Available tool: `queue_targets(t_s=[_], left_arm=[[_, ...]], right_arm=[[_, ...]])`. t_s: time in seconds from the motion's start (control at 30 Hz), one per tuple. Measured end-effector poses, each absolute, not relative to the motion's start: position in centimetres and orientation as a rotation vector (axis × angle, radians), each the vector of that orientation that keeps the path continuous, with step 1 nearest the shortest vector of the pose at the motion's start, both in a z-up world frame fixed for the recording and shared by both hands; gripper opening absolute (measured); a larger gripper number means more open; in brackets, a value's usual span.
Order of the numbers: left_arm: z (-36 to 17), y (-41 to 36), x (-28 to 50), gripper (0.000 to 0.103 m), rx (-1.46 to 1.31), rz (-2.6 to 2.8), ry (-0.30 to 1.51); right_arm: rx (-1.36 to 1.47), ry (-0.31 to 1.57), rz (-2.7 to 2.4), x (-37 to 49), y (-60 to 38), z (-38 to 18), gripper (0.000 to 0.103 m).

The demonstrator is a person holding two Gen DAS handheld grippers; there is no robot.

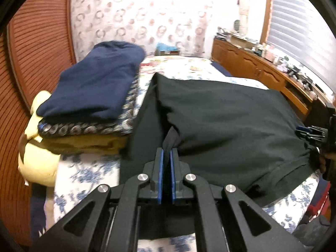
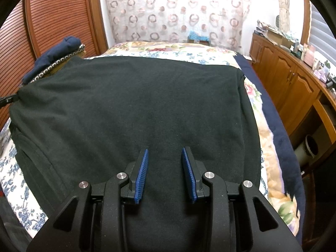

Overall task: Fold small clothes
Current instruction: 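Pinch and tug the folded shirt edge with the left tool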

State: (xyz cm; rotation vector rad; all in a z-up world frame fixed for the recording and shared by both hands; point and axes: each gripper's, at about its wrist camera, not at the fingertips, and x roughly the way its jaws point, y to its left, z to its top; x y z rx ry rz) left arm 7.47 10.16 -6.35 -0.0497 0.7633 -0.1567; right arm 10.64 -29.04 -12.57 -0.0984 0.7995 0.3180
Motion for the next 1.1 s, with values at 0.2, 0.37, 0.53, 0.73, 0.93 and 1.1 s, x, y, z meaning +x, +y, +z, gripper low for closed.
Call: queue_targets(t_s=[0.2, 0.37, 0.53, 0.73, 0.93, 1.1], left_arm=[[-8.2, 11.7, 7.5, 0.007, -0.029, -0.112, 0.806], [-8.6, 12.0, 7.2, 0.03, -0.053, -0.136, 0.83], [-8.9, 12.6, 7.1, 0.035, -0.036, -0.106, 0.841], [-10.0, 13.5, 7.6, 0.036, -0.053, -0.121, 0.893], [-10.1, 14.0, 7.4, 0.038, -0.198, -0.241, 0.892], [-10.2, 14.2, 7.2, 0.038, -0.307, -0.347, 0.897]], right_arm=[[-0.088, 0.799, 0.32, 10.6, -29.0, -12.5, 0.033], [-0.088, 0.798, 0.32, 10.6, -29.0, -12.6, 0.033], [-0.088, 0.799, 0.321, 10.6, -29.1, -12.5, 0.033], [-0.086, 0.798, 0.321, 10.6, -29.1, -12.5, 0.033], [-0.081, 0.798, 0.322, 10.6, -29.1, -12.5, 0.033], [-0.079, 0.797, 0.323, 10.6, -29.2, -12.5, 0.033]])
